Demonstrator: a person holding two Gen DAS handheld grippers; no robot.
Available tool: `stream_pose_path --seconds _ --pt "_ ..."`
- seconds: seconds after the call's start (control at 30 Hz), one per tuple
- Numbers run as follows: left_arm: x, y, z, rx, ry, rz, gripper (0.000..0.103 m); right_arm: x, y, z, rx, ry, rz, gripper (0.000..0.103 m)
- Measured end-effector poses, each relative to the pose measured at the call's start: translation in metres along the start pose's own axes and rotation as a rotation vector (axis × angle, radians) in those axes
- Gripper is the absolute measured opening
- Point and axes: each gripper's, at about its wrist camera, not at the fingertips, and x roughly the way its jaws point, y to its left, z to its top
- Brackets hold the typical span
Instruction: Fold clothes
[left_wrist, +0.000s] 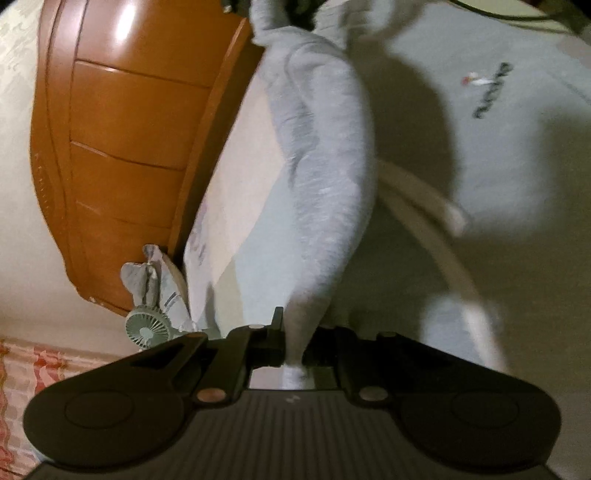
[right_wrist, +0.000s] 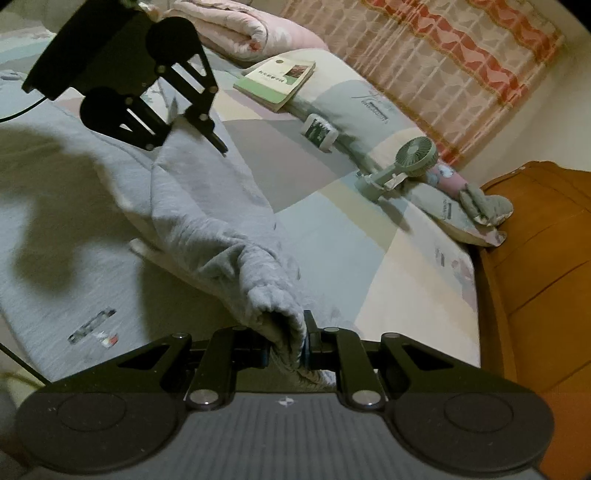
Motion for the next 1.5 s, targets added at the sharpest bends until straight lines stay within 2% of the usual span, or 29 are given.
stream_pose_path --seconds 0.17,0.23,0.27,0.3,0.37,0.4,0.53,0.6,0.67,0.73,0.83,0.97,1.07,1.2,1.27,1.3,1.33,1.5 --pt "0.001 -0.026 0.009 0.051 0.007 -0.048 0.005 0.007 0.006 -0.016 -0.005 0.065 0.01 0.025" --pt "0.006 -0.037 0.012 0.055 0.007 -0.074 0.006 0.009 0.009 -0.022 -0.014 0.106 0.001 0.034" --pt "0.009 -0.04 0.012 0.051 0.008 -0.084 0.006 0.008 0.011 -0.026 -0.02 0.129 -0.006 0.046" --pt "0.011 -0.044 0.013 0.046 0.011 -0.096 0.007 0.007 0.013 -0.029 -0.02 0.15 -0.008 0.052" --pt "0.013 -0.05 0.013 0.027 0.009 -0.109 0.009 0.002 0.015 -0.034 -0.009 0.19 -0.012 0.053" --pt "0.014 -0.052 0.013 0.016 0.007 -0.114 0.014 -0.001 0.016 -0.037 0.008 0.212 -0.014 0.053" --pt "0.011 -0.06 0.013 -0.011 -0.013 -0.089 0.015 -0.017 0.017 -0.038 0.109 0.282 -0.038 0.054" --pt "0.008 -0.062 0.012 -0.021 -0.02 -0.07 0.018 -0.028 0.019 -0.033 0.181 0.294 -0.052 0.061" --pt "0.003 -0.063 0.008 -0.045 -0.04 -0.049 0.028 -0.038 0.02 -0.026 0.279 0.29 -0.063 0.064" --pt "0.0 -0.063 0.005 -0.072 -0.058 -0.014 0.046 -0.047 0.019 -0.018 0.387 0.265 -0.056 0.064" --pt "-0.002 -0.065 0.006 -0.102 -0.085 0.007 0.046 -0.055 0.018 -0.011 0.63 0.181 0.004 0.071" --pt "0.001 -0.066 0.012 -0.12 -0.126 0.016 0.045 -0.043 0.023 -0.021 1.037 0.056 0.164 0.072" --pt "0.001 -0.066 0.013 -0.135 -0.155 0.026 0.046 -0.026 0.036 -0.036 1.262 0.004 0.203 0.072" --pt "-0.004 -0.069 0.014 -0.157 -0.195 0.043 0.047 -0.002 0.051 -0.054 1.498 -0.039 0.261 0.072" --pt "-0.002 -0.067 0.015 -0.173 -0.215 0.022 0.036 0.007 0.056 -0.058 1.576 -0.052 0.276 0.074" --pt "-0.001 -0.064 0.014 -0.195 -0.22 0.004 0.02 0.011 0.057 -0.059 1.608 -0.054 0.277 0.075" --pt "-0.001 -0.061 0.014 -0.22 -0.224 -0.013 0.014 0.014 0.058 -0.059 1.64 -0.05 0.272 0.076" --pt "-0.008 -0.043 0.011 -0.299 -0.258 -0.019 0.012 0.028 0.057 -0.065 1.76 -0.051 0.215 0.077"
